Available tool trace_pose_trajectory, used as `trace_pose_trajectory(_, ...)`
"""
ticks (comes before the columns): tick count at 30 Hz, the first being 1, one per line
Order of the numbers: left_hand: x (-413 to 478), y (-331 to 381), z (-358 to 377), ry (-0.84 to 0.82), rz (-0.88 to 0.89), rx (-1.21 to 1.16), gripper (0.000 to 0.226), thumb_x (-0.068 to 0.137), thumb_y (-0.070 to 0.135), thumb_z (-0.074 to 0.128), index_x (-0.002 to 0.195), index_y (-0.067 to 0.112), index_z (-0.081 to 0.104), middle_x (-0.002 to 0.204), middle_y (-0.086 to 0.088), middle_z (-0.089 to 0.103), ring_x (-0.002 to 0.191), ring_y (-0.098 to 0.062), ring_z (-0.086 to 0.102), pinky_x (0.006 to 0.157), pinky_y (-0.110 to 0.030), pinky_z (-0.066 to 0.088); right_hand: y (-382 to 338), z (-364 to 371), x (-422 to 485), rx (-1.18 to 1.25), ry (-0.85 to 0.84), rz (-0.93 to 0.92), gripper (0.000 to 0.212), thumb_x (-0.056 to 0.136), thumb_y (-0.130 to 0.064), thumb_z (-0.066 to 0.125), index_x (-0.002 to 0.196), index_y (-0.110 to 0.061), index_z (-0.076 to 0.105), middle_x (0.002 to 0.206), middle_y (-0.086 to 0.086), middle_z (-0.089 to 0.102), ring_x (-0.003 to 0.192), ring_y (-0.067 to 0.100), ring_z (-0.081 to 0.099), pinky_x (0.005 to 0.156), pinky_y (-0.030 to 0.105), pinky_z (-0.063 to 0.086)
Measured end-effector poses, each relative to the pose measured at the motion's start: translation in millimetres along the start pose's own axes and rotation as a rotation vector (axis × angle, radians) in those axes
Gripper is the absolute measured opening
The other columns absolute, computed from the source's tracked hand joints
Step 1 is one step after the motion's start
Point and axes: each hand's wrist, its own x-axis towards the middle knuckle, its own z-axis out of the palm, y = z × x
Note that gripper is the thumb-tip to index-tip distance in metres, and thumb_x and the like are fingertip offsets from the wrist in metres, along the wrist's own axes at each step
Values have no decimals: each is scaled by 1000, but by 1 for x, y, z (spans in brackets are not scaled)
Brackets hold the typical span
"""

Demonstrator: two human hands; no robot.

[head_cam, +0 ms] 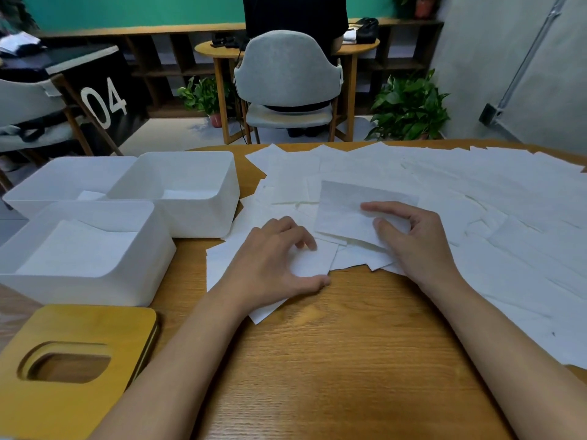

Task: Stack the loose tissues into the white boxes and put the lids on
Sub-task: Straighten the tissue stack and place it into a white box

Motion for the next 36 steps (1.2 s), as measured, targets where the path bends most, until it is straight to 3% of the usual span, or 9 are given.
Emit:
trace_pose_trajectory(5, -2, 5, 1, 90, 68, -47, 13, 86, 42, 77, 91, 31, 72, 92, 16, 63, 90, -4, 58, 79, -32, 48, 0, 2, 0, -13, -20, -4, 35, 99, -6, 64, 110, -35, 81, 121, -22, 74, 122, -2, 60, 112, 30, 47)
trace_pose_trajectory(8, -1, 7, 1, 181, 104, -99, 8, 90, 32, 73, 90, 24, 74, 89, 13, 66, 86, -8, 62, 75, -32, 50, -2, 1, -1, -17, -55, -28, 38, 100, -5, 62, 115, -36, 79, 125, -23, 72, 124, -4, 58, 112, 27, 45)
trace_pose_trajectory(12, -4, 18, -3, 257, 113, -239, 3, 88, 22, 68, 87, 21, 71, 83, 12, 69, 81, -14, 65, 72, -32, 49, -6, 1, -3, -45, -120, -79, 37, 99, -8, 66, 123, -34, 76, 129, -23, 70, 129, -3, 57, 117, 34, 43)
trace_pose_trajectory(18, -2, 20, -8, 220, 36, -521, 4, 99, 21, 73, 100, 22, 77, 97, 11, 76, 97, -21, 71, 81, -33, 55, -15, 4, -13, -8, -311, -72, 29, 86, -39, 79, 115, -31, 80, 114, -14, 77, 112, 9, 70, 98, 34, 53)
trace_pose_trajectory(21, -2, 21, -9, 229, 7, -556, 14, 96, 23, 77, 109, 21, 78, 104, 12, 77, 104, -16, 72, 86, -30, 57, -13, 10, -14, -70, -217, -88, 13, 87, -33, 86, 99, -28, 83, 96, -16, 79, 97, 6, 73, 90, 29, 52)
trace_pose_trajectory(25, 0, 14, -13, 251, -116, -615, 29, 89, 23, 85, 115, 24, 73, 101, 7, 77, 99, -15, 74, 85, -42, 62, -17, 2, -8, 124, -120, -25, 4, 90, -20, 81, 92, -16, 83, 90, -4, 81, 87, 12, 76, 77, 23, 56)
trace_pose_trajectory(27, 0, 14, -17, 289, -172, -650, 32, 88, 21, 86, 116, 27, 72, 97, 4, 77, 98, -15, 74, 84, -40, 62, -16, -3, -4, 199, -117, 46, 8, 88, -18, 82, 94, -13, 83, 95, 1, 81, 91, 18, 76, 81, 27, 57)
trace_pose_trajectory(30, -2, 18, -23, 258, -202, -755, 40, 85, 20, 87, 121, 27, 70, 91, -3, 78, 89, -17, 76, 75, -32, 62, -16, -2, -5, 273, -225, 116, 25, 82, -27, 83, 104, -16, 82, 107, 5, 80, 102, 28, 75, 95, 47, 58)
trace_pose_trajectory(36, -2, 18, -19, 216, -200, -667, 42, 81, 26, 90, 119, 32, 72, 93, 7, 75, 91, -13, 72, 72, -28, 61, -20, 6, -14, 158, -347, 58, 37, 87, -28, 81, 123, -32, 72, 116, -9, 75, 108, 13, 71, 96, 38, 57)
